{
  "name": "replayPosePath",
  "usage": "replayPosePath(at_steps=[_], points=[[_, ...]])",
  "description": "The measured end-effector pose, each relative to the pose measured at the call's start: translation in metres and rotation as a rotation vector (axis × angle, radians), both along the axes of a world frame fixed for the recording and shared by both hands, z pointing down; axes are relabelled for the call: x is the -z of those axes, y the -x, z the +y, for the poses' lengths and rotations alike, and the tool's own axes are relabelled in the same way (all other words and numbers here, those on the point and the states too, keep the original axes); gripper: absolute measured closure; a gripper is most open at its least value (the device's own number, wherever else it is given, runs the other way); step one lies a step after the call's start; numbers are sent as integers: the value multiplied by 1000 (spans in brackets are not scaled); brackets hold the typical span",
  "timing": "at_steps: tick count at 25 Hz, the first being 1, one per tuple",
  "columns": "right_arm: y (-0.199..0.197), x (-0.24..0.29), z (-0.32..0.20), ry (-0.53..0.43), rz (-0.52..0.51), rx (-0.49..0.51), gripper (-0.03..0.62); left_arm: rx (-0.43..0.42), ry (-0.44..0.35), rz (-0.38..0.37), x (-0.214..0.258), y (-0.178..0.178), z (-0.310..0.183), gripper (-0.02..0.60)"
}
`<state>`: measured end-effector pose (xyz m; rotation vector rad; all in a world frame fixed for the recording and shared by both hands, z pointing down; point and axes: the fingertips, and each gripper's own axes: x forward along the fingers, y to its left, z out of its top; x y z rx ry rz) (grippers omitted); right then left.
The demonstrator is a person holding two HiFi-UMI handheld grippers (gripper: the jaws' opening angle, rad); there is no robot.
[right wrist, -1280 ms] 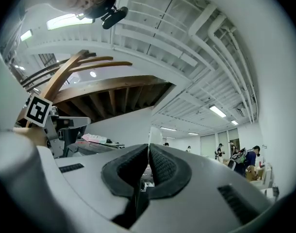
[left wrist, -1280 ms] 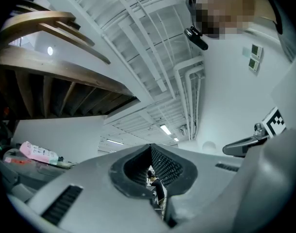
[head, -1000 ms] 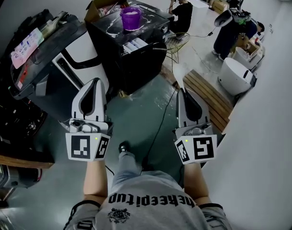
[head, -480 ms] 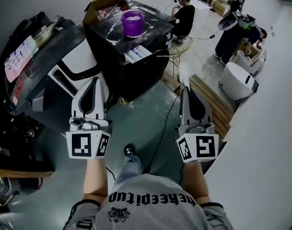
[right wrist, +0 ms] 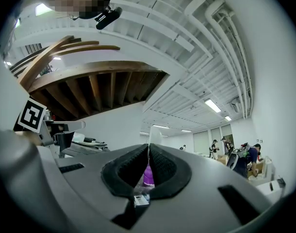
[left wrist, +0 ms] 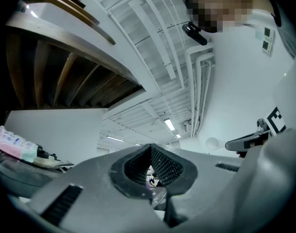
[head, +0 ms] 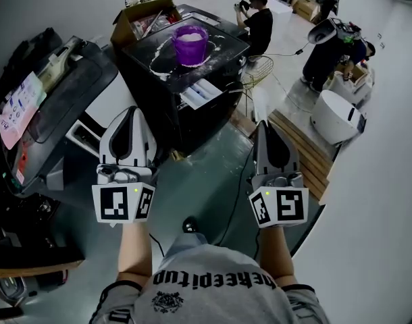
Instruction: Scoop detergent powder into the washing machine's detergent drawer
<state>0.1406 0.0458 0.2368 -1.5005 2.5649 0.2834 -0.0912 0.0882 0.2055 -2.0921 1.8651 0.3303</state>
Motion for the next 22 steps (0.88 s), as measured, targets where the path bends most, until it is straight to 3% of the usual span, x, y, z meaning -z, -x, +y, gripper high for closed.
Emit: replayPosePath(at_steps=[12, 22], points=[[51, -6, -63, -8, -27, -42, 588, -38, -17, -6, -4, 55, -72, 578], [59, -15, -89, 20, -33, -75, 587, -76, 9, 19, -13, 66, -107, 578]])
